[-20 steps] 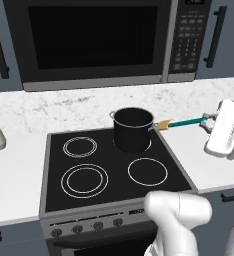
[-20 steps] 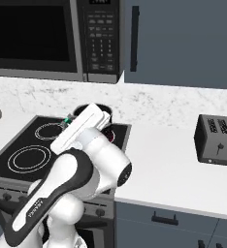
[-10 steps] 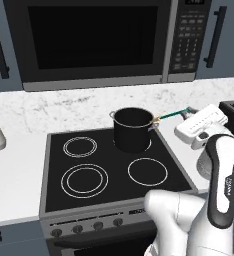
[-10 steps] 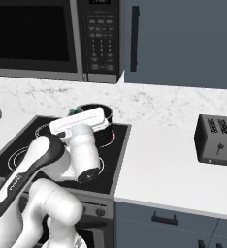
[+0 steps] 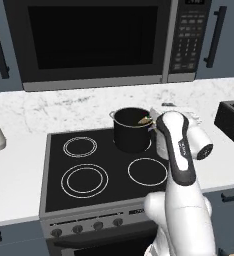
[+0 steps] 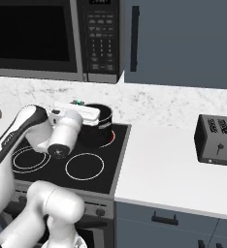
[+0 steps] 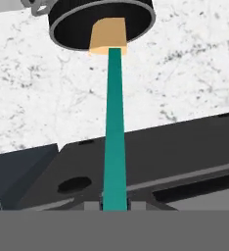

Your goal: Put the lemon and garlic in the pot. Retrieve the spatula and lightly stir the vegetables in the pot.

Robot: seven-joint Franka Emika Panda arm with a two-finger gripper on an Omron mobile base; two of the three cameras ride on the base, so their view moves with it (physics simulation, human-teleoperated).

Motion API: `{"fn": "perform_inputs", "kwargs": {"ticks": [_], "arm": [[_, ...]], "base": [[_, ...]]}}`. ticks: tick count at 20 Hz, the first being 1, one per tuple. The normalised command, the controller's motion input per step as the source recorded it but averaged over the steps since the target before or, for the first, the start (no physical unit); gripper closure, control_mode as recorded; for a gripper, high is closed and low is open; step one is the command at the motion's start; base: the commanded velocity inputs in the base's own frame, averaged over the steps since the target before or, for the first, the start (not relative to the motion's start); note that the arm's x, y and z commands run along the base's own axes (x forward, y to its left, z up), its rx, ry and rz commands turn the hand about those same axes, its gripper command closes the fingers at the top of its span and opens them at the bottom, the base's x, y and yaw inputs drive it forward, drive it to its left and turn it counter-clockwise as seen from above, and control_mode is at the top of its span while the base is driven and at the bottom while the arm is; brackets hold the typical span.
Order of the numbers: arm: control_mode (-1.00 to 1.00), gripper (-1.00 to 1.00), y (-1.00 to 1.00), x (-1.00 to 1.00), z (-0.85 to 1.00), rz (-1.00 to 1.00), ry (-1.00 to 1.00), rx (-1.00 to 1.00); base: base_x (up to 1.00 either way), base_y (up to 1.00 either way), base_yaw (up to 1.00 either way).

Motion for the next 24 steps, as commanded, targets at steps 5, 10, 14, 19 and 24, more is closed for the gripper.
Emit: {"fn": "perform_inputs", "kwargs": {"ticks": [5,10,14,19,24], "arm": [[-1.0,1.0,0.14,0.66,-0.1,-0.18,0.17,0.23],[-1.0,1.0,0.01,0.35,-0.4,-0.15,0.17,0.12],[-1.0,1.0,0.0,0.49,-0.28,-0.1,0.03,0.05],[-1.0,1.0,0.0,0.45,-0.24,-0.11,0.09,0.05],[-1.0,1.0,0.0,0.21,-0.45,-0.08,0.13,0.04]], "base": [[0.0,0.0,0.0],[0.0,0.0,0.0],[0.0,0.0,0.0],[0.0,0.0,0.0],[0.0,0.0,0.0]]}}
